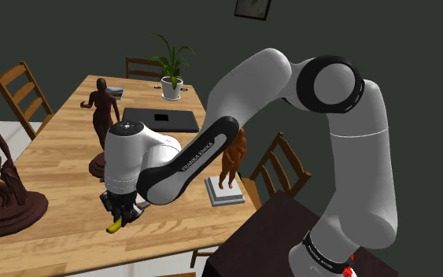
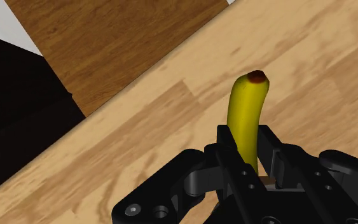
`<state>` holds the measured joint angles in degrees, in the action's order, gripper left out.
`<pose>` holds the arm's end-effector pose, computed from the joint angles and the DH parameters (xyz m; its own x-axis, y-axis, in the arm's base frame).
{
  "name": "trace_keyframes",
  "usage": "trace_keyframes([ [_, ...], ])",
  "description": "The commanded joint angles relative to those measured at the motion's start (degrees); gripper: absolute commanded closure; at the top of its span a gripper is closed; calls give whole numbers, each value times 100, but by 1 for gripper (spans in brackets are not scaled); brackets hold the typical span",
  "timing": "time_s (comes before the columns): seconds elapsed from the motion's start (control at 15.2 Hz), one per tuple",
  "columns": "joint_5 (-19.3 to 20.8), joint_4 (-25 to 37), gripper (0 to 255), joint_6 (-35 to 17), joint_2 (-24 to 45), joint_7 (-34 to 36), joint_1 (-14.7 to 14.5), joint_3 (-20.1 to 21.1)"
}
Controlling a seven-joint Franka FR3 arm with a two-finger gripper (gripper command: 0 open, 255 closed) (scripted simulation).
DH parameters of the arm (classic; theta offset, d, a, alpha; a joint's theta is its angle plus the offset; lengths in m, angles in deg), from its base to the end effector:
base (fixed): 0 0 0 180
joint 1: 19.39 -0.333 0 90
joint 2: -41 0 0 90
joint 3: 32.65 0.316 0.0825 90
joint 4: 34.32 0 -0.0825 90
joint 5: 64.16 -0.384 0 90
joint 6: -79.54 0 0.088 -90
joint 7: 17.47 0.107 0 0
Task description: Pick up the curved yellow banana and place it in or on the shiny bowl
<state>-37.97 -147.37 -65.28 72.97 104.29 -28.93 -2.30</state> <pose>0.4820 0.3918 0.2268 0.4151 -0.9092 -0.0332 -0.9063 -0.4101 -0.1020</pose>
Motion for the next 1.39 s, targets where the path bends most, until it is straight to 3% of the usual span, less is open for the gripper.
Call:
trace_keyframes([
  [0.0, -98, -6, 255, 113, -122, -74, 70, 84],
  [0.99, -742, 86, 255, 878, -878, -495, 427, 558],
  [1.32, -976, -170, 255, 759, -1075, -1244, 1050, 529],
])
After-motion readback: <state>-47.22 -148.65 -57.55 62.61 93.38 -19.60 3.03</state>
